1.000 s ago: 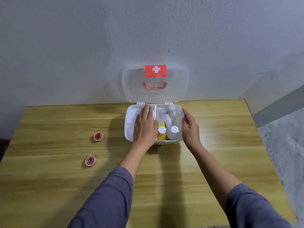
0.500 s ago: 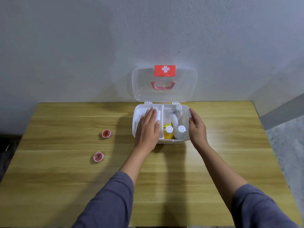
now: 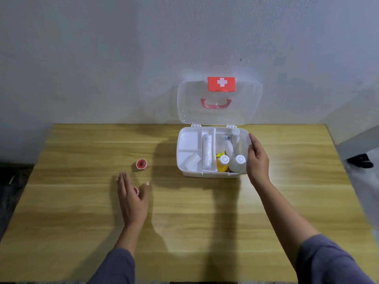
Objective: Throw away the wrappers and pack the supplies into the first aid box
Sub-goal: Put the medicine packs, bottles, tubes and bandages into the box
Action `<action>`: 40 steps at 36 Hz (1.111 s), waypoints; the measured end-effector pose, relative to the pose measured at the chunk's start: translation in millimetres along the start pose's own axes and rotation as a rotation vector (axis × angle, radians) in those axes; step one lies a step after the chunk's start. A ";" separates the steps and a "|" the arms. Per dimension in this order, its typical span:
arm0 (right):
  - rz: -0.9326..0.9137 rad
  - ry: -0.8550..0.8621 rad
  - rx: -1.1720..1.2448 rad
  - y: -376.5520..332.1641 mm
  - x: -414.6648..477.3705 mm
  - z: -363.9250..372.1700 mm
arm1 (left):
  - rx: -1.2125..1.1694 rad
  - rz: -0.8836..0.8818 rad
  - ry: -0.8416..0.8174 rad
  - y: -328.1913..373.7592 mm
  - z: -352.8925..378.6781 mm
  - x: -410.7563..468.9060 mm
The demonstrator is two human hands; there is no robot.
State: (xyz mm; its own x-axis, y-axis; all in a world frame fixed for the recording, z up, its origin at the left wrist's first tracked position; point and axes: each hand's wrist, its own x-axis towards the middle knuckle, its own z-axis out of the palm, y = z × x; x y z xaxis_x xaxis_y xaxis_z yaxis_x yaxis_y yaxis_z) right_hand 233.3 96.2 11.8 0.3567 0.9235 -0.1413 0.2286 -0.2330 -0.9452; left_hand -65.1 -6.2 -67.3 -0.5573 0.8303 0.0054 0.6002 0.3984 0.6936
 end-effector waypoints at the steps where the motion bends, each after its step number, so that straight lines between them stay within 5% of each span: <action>1: 0.001 0.004 -0.003 0.6 0.3 0.5 | -0.008 0.009 -0.016 0.5 3.1 5.8; 15: -0.015 0.053 0.001 3.4 -1.0 6.5 | -0.219 0.108 -0.041 44.2 26.9 75.2; 21: -0.002 0.054 0.022 1.6 -2.2 6.9 | -0.348 0.435 -0.107 121.4 12.5 65.1; 28: 0.022 0.058 0.045 -2.4 -4.2 6.6 | -0.122 0.550 -0.414 168.2 40.0 59.8; 40: 0.033 0.102 0.088 -3.3 -6.7 9.4 | 0.053 0.526 -0.341 169.7 54.9 54.7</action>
State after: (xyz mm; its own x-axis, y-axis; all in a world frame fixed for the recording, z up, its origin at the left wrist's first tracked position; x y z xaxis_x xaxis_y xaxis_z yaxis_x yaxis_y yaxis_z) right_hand 221.7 93.6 13.1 0.4538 0.8791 -0.1459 0.1364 -0.2304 -0.9635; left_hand 37.8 128.3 11.1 0.0297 0.9945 0.1001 0.7766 -0.0860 0.6241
